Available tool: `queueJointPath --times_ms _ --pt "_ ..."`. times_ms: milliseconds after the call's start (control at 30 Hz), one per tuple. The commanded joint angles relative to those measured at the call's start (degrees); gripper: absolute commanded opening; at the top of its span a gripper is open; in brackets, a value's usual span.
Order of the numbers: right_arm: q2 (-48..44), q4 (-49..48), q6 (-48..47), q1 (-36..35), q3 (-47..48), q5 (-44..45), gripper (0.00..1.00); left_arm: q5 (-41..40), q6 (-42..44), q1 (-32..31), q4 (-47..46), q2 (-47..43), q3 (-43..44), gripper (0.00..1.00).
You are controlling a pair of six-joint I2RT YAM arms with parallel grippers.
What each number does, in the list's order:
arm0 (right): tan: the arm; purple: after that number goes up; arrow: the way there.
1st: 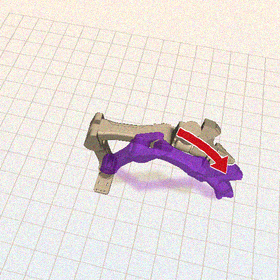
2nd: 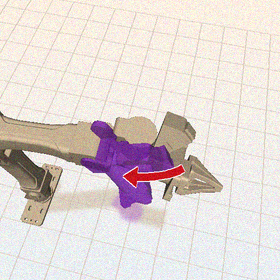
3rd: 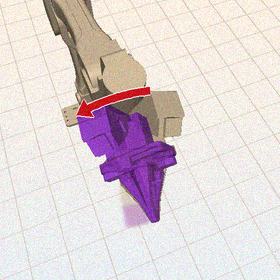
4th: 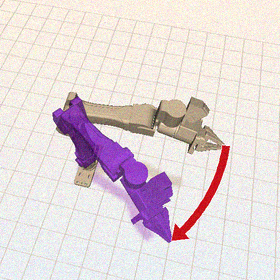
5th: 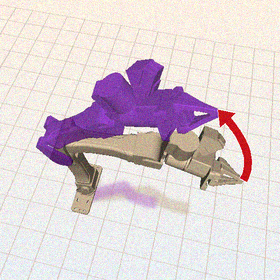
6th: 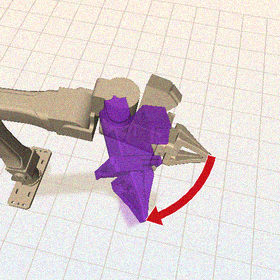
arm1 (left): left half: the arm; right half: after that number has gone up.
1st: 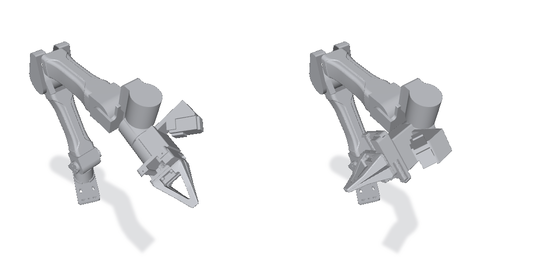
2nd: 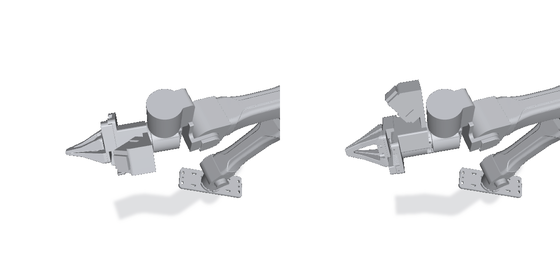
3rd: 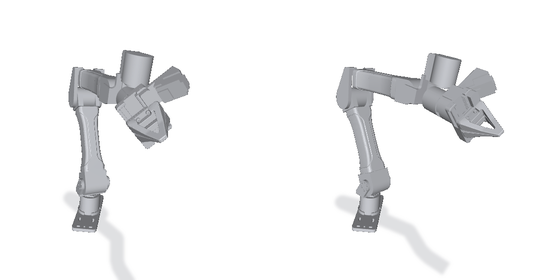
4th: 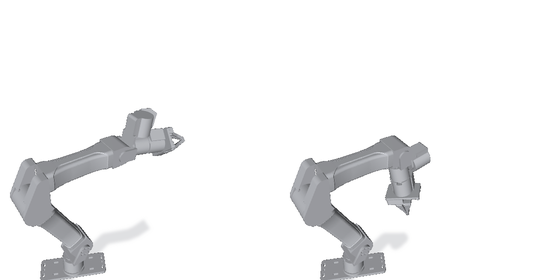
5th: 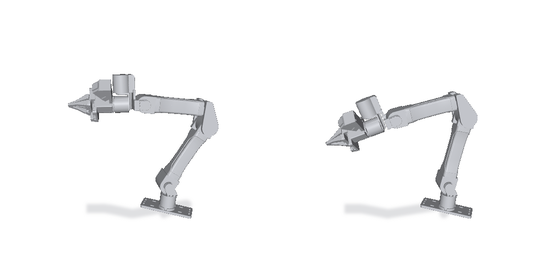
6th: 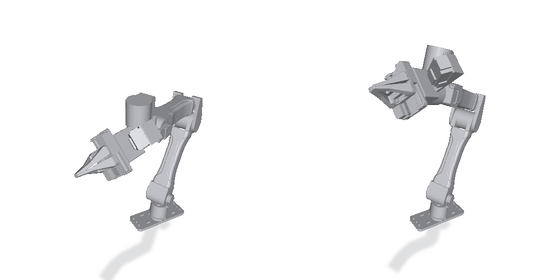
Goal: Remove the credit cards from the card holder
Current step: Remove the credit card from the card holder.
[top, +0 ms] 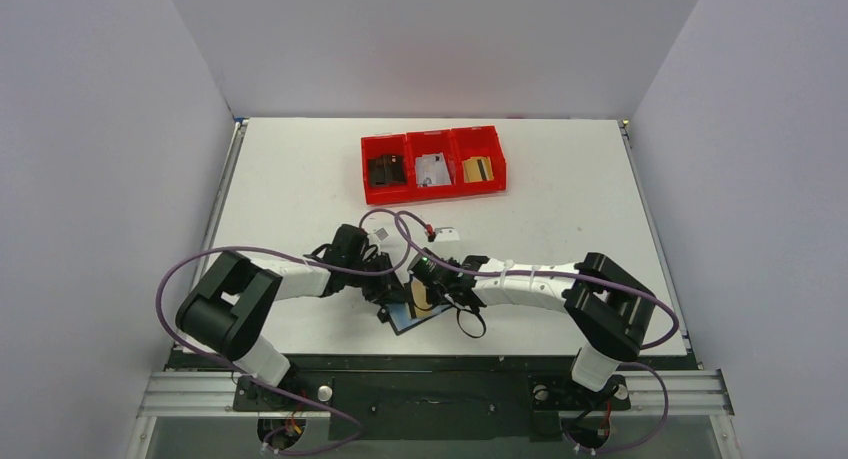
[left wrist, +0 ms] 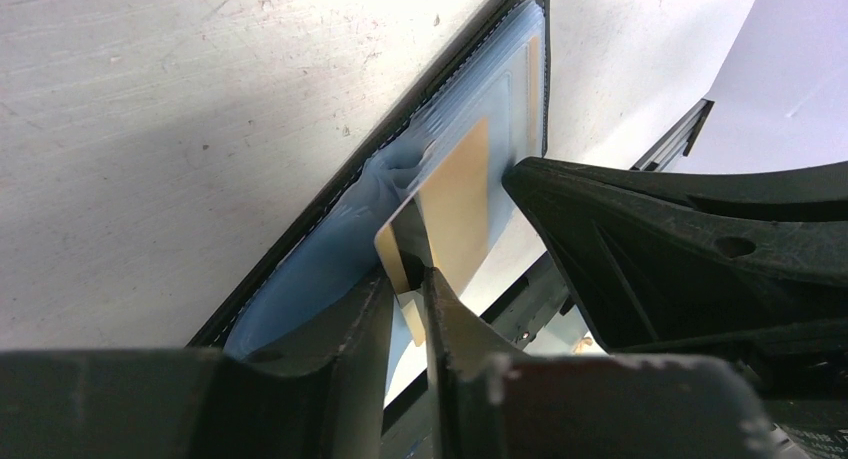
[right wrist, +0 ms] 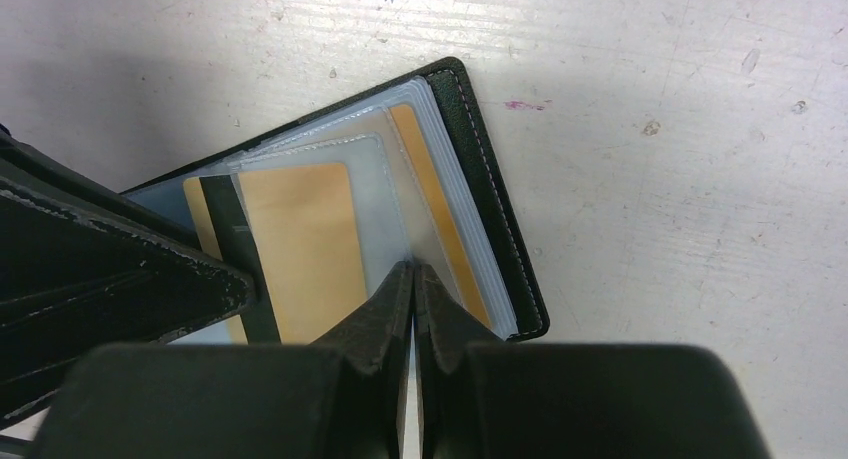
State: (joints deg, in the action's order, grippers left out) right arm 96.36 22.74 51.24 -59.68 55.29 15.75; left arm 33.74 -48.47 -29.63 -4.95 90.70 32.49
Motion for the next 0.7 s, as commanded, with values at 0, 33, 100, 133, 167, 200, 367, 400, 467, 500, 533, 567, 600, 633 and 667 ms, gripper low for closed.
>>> queueJointPath --times_ms 0,33,100,133,167,200,367,400,467,500,533,567,600,633,667 --pt "2.8 0.1 1.4 -0.3 -1.8 -1.5 0.00 0.7 -0.3 0.2 -2.8 0.0 -0.3 0.05" --pt "2.8 0.1 1.4 -0.2 -1.8 -1.5 0.00 0.5 -0.3 0.2 -2.5 -0.3 -0.3 0.03" --pt "2.8 0.1 1.6 -0.2 -2.0 -1.4 0.00 0.1 0.1 0.2 -1.3 -1.1 -0.3 0.00" --pt "2.8 0.1 1.6 -0.2 -2.0 -1.4 0.00 -0.3 0.2 0.3 -0.2 -1.3 -0.3 0.00" --pt "2.9 0.1 1.7 -0.1 -2.1 -1.5 0.00 -0.5 0.7 0.3 0.4 -1.9 -0.1 0.00" --pt "2.9 0.1 1.8 0.0 -2.2 -1.5 0.00 -1.1 1.1 0.3 1.9 -2.2 -0.1 0.00" --pt "3.2 0.1 2.1 0.2 -2.8 -1.5 0.00 -3.4 3.5 0.9 8.4 -4.4 0.6 0.00" --pt "3.2 0.1 2.1 0.2 -2.9 -1.5 0.00 -4.1 4.1 1.1 10.3 -5.0 0.6 0.00" --pt "3.1 0.0 2.2 0.3 -3.0 -1.4 0.00 -4.9 4.7 1.6 12.5 -6.0 0.8 0.00" --pt "3.2 0.0 2.2 0.3 -3.1 -1.4 0.00 -5.2 4.9 1.8 13.1 -6.4 0.7 0.00" --pt "3.2 0.0 2.3 0.3 -3.1 -1.4 0.00 -5.6 5.2 2.0 14.1 -7.2 0.7 0.00" --pt "3.2 0.0 2.3 0.4 -3.1 -1.5 0.00 -5.7 5.3 2.2 15.1 -7.5 0.5 0.00" --pt "3.2 0.0 2.3 0.4 -3.2 -1.4 0.00 -6.0 5.5 2.4 15.5 -8.2 0.5 0.00" --pt "3.2 -0.1 2.3 0.5 -3.2 -1.5 0.00 -6.2 5.6 2.6 16.5 -8.6 0.5 0.00" --pt "3.3 -0.1 2.3 0.5 -3.2 -1.5 0.00 -6.5 5.8 2.8 17.0 -9.4 0.6 0.00"
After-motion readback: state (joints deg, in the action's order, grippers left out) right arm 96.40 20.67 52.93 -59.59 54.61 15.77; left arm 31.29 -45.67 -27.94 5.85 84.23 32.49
